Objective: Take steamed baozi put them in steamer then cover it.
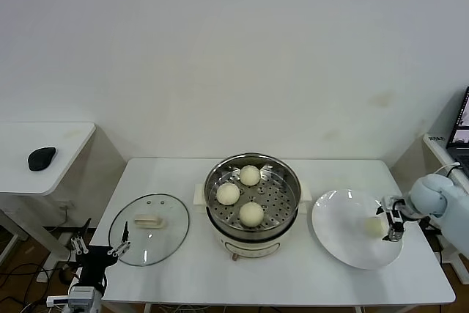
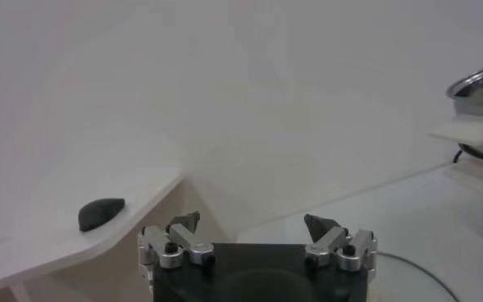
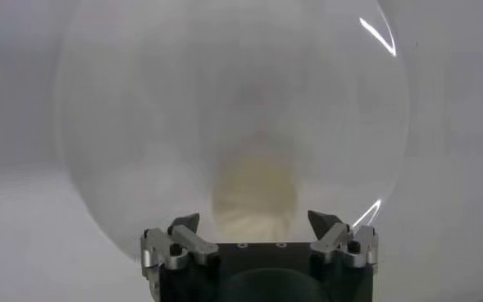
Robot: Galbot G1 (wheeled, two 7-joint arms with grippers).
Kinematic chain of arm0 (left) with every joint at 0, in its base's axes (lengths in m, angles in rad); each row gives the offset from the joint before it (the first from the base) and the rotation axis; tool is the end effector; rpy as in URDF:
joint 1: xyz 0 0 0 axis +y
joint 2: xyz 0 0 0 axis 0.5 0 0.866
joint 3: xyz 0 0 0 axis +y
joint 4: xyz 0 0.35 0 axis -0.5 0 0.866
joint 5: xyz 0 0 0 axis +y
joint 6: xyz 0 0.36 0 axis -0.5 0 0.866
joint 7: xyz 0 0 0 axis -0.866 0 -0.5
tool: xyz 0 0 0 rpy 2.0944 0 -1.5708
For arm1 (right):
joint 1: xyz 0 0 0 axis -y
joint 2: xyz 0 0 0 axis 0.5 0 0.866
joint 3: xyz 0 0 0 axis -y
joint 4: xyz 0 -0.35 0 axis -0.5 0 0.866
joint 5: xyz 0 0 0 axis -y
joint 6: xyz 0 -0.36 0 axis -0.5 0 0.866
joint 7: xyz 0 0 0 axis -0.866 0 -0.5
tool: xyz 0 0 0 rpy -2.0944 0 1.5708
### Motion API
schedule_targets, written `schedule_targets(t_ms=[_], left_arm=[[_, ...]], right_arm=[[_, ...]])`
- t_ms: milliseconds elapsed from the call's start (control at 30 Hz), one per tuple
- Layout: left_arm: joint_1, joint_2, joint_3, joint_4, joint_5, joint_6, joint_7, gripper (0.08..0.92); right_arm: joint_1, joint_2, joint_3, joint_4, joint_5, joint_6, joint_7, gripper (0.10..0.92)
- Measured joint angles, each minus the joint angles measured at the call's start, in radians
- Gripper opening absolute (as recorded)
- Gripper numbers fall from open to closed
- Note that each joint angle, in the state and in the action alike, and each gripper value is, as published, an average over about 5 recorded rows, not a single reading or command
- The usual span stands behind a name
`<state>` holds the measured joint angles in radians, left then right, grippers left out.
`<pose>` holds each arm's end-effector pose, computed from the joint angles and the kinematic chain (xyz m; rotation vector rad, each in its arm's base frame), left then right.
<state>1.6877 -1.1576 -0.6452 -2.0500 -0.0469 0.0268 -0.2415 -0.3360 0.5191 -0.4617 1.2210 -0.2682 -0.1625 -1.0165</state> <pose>0.1628 0.1094 -0.3121 0.1937 -2.9629 -0.5798 0.4546 -0.2712 -0.2413 1.0183 -1.4005 1.3402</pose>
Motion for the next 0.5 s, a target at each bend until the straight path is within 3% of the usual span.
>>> schedule_targets(t_ms=[233, 500], left_arm=[[0.0, -0.001, 0.0, 0.001, 0.0, 0.0, 0.0, 0.823], [0.003, -0.002, -0.003, -0.005, -0.001, 0.0, 0.0, 0.823]], right_arm=[[0.004, 0.01, 0.0, -0.008, -0.001, -0.008, -0.002, 0.62], [0.023, 0.001, -0.012, 0.003, 0.012, -0.021, -0.017, 0.59]])
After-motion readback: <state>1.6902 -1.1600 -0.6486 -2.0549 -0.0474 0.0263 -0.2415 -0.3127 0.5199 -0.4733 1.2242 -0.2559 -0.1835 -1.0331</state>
